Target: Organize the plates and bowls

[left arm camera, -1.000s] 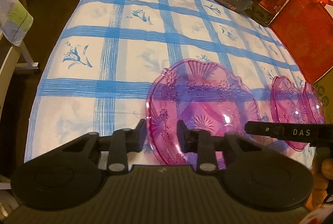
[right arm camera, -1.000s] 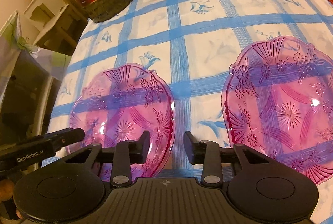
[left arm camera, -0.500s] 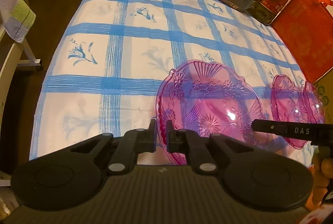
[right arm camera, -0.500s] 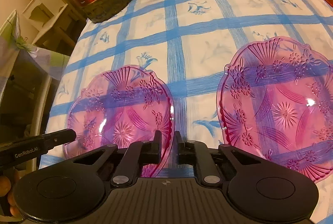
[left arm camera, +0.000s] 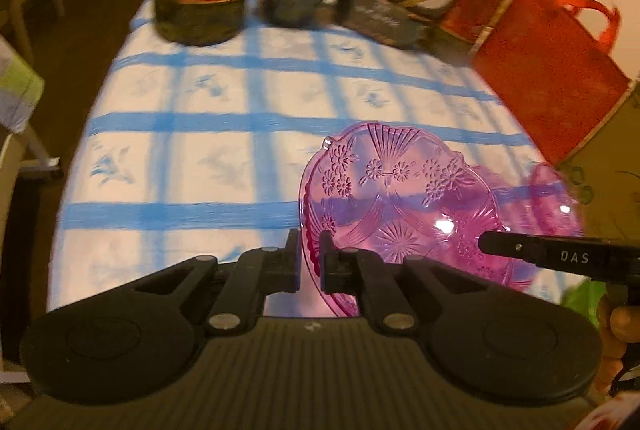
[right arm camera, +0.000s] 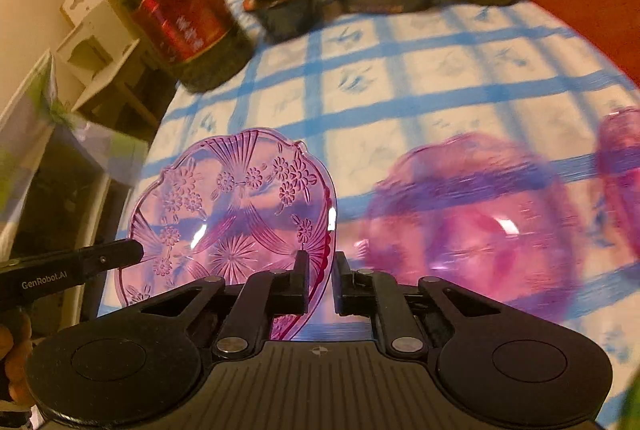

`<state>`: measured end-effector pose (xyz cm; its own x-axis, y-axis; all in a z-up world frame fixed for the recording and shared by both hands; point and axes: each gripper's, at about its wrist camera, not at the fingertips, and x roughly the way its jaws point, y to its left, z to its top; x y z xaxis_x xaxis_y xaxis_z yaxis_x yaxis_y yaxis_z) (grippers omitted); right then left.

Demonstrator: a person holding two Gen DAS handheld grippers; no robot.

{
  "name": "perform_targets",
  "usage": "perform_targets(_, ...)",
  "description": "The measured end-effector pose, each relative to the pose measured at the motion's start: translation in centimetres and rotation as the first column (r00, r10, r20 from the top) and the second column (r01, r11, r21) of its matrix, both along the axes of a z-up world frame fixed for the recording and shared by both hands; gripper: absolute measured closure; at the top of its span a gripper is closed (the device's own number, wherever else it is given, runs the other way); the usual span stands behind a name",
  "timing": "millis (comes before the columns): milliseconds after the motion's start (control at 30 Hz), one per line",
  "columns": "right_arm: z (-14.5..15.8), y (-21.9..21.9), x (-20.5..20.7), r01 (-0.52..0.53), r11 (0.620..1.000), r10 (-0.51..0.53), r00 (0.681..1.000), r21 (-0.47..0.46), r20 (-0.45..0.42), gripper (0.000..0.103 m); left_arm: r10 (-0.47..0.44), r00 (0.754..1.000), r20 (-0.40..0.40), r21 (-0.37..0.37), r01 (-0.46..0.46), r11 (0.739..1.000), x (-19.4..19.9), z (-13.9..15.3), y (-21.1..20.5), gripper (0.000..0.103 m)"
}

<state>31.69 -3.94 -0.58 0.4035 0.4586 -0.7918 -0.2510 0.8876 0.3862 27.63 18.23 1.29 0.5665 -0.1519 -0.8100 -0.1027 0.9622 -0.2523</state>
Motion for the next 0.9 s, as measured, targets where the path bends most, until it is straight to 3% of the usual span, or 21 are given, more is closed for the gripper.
perform_targets(200, 2.1, -5.5, -0.9, 0.074, 0.997, -0.073, 0.997, -0.026, 0.035, 0.091, -0.077, 0.997, 0.015, -0.005, 0.077, 0.997, 0.9, 1.1, -6.0, 0.096)
perform_targets(467, 2.1, -11.6, -1.3, 0.151, 0.988, -0.149, 0.988, -0.046, 0.035, 0.091, -0.151, 0.989, -0.001, 0.010, 0.151, 0.989, 1.8, 0.5, -12.2, 0.096)
perform_targets(900, -1.2, -14.1, 0.9, 0.161, 0.985, -0.161, 0.987, -0.063, 0.014, 0.091, -0.137, 0.989, -0.048, 0.031, 0.139, 0.990, 4.8, -2.2, -14.6, 0.096)
